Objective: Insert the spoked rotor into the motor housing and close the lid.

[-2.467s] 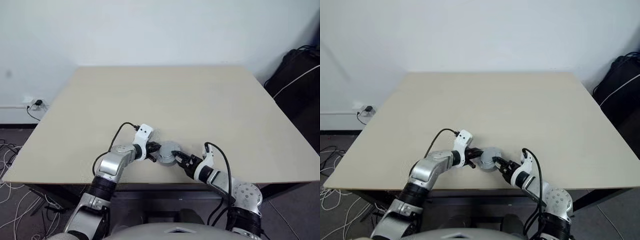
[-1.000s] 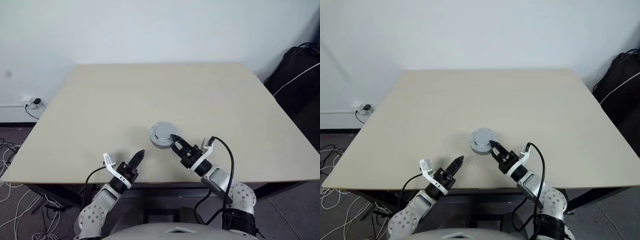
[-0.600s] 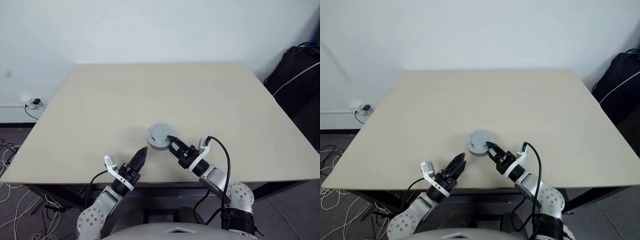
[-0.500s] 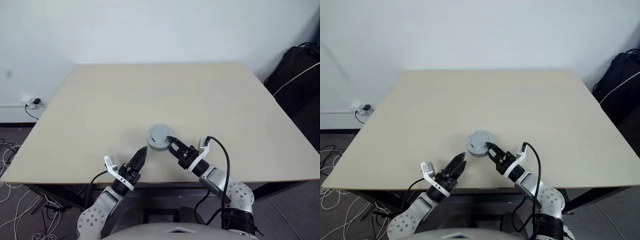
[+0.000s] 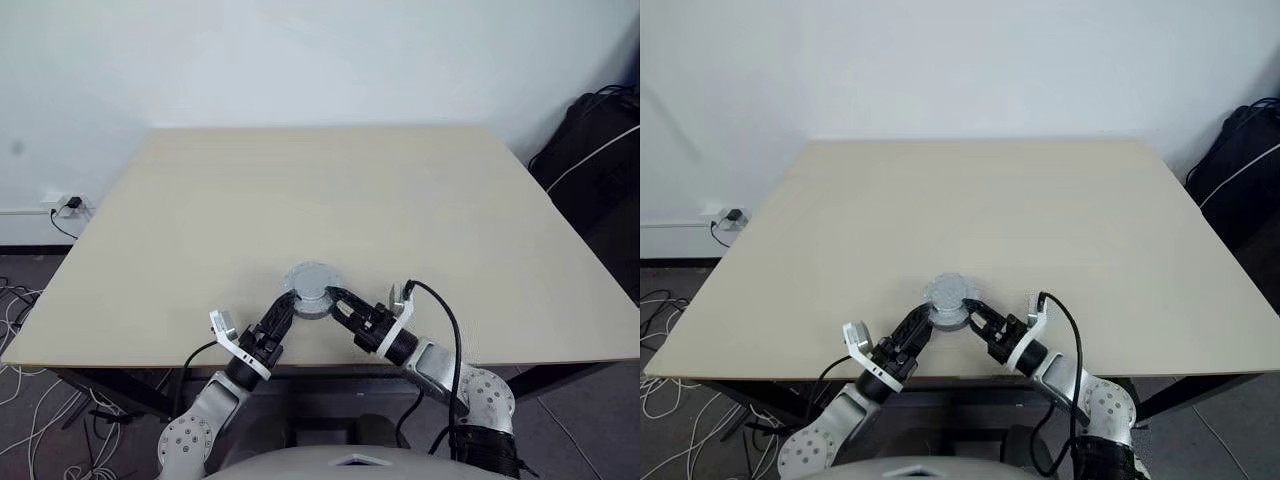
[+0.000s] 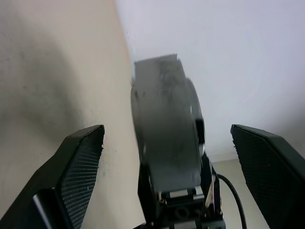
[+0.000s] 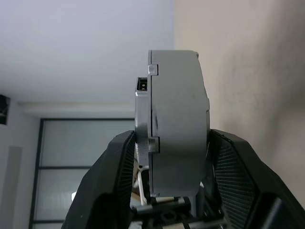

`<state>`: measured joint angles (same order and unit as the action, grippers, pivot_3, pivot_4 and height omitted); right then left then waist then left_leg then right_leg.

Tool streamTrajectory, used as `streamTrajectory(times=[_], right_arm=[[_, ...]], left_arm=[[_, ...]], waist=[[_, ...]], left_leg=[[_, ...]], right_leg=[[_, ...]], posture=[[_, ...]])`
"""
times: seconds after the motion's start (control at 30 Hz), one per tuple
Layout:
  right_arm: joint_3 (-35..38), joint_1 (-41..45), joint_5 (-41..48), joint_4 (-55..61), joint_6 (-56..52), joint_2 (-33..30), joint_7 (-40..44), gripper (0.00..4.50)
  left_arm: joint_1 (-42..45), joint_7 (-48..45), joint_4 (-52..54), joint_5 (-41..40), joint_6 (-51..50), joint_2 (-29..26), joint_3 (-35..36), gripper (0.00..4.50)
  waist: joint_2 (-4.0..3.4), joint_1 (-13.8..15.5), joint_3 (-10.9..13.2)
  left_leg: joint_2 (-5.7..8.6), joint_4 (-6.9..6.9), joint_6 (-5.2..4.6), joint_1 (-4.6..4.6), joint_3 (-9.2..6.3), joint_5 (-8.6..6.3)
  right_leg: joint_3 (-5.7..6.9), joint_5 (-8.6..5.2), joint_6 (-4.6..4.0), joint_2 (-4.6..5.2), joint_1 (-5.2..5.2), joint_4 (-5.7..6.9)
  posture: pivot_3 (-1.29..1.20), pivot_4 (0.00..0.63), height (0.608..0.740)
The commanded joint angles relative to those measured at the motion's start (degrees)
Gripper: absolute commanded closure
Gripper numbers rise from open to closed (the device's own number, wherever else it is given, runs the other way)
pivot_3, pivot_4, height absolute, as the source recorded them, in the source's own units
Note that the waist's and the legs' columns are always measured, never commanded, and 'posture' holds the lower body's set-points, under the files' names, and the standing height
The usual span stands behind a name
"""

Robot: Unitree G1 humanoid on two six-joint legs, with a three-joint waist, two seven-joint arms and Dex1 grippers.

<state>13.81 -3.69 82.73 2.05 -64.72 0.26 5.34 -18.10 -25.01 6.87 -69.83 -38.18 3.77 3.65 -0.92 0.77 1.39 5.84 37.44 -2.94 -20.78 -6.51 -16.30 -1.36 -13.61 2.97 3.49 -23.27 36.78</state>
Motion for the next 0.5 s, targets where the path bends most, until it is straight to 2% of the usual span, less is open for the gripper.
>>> streamTrajectory(times=[0.03,0.33,0.43,0.5], right_arm=[[-1.2,0.6,4.3,3.9,-0.7,-0.2,0.9,2.35],[-3.3,-0.4,6.1,4.9,-0.7,-1.2,0.2,2.35],[-3.7,-0.5,6.4,5.0,-0.5,-1.6,0.1,2.35],[-3.9,-0.5,6.5,5.1,-0.3,-1.7,-0.1,2.35]], left_arm=[[1.5,0.0,0.2,-1.1,0.3,4.6,-1.1,0.02],[1.7,0.0,-0.1,-1.3,0.0,4.3,-2.0,0.02],[1.8,0.1,-0.3,-1.7,0.1,4.3,-2.1,0.60],[1.8,0.1,-0.3,-1.8,0.1,4.2,-2.1,1.26]], waist=[[0.00,0.0,0.0],[0.01,0.1,0.0],[0.01,0.1,0.0],[0.01,0.1,0.0]], left_leg=[[0.00,0.01,0.00,0.00,0.00,0.00],[0.00,0.06,-0.01,0.00,0.00,-0.01],[0.00,0.07,-0.01,0.00,0.00,0.00],[0.00,0.08,-0.01,0.00,0.00,0.00]], right_leg=[[0.01,0.00,0.00,0.00,0.00,0.01],[0.01,0.00,0.01,-0.01,0.03,0.01],[0.01,0.00,0.02,-0.01,0.03,0.01],[0.01,0.01,0.02,-0.01,0.03,0.02]], posture=[[0.00,0.000,0.740],[0.00,0.000,0.740],[0.00,0.000,0.740],[0.00,0.000,0.740]])
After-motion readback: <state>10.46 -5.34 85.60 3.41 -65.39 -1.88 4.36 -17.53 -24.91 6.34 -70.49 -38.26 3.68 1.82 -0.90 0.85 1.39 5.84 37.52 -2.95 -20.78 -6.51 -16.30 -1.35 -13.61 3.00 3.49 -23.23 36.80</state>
